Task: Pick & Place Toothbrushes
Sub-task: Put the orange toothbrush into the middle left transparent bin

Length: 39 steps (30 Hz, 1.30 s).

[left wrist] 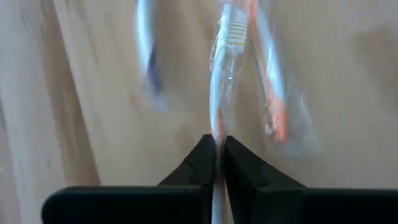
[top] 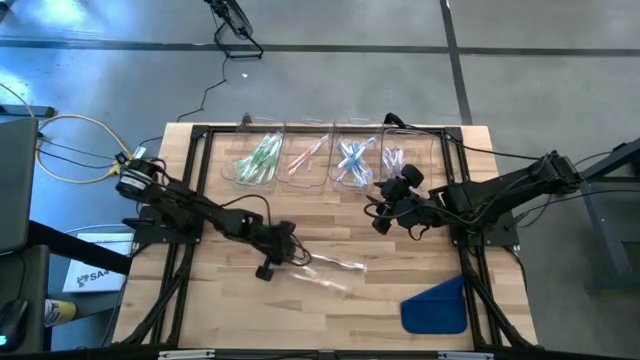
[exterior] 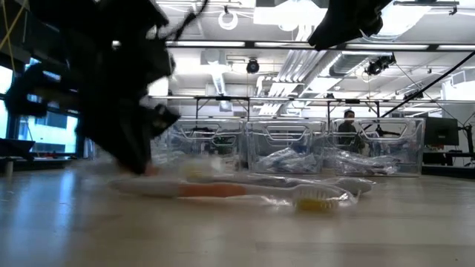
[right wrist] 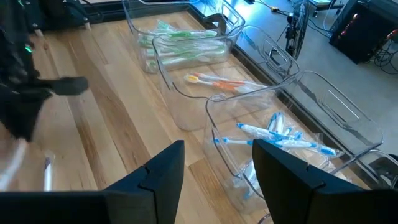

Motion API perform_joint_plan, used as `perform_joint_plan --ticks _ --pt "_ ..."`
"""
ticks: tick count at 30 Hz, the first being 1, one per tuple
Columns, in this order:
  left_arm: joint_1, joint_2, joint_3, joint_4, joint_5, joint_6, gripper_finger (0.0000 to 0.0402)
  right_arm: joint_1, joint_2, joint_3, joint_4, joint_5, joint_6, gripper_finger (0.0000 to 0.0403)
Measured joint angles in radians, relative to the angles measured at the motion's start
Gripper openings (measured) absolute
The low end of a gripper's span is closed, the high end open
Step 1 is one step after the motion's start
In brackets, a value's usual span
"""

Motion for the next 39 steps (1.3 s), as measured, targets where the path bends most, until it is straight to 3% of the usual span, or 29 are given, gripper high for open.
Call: perform_joint_plan --ticks 11,22,27,32,39 --pt "0.094 -0.301 0.003 -0.02 0.006 0.145 0.0009 0.0 0.0 0.0 -0.001 0.002 0.0 0.0183" --pt "0.194 -0.565 0.005 0.031 -0.145 0.206 0.0007 0.0 0.0 0.0 0.0 0.003 0.0 0.0183" --pt "0.236 -0.59 0.005 0.103 -0.185 0.206 0.0007 0.0 0.0 0.0 0.0 0.003 0.0 0.0183" --pt "0.321 -0.571 0.005 0.137 -0.302 0.206 0.0007 0.0 0.0 0.0 0.001 0.003 0.0 0.0183" --pt "0.493 -0.462 0.005 0.279 -0.249 0.166 0.0007 0.0 0.0 0.0 0.001 0.003 0.002 0.0183"
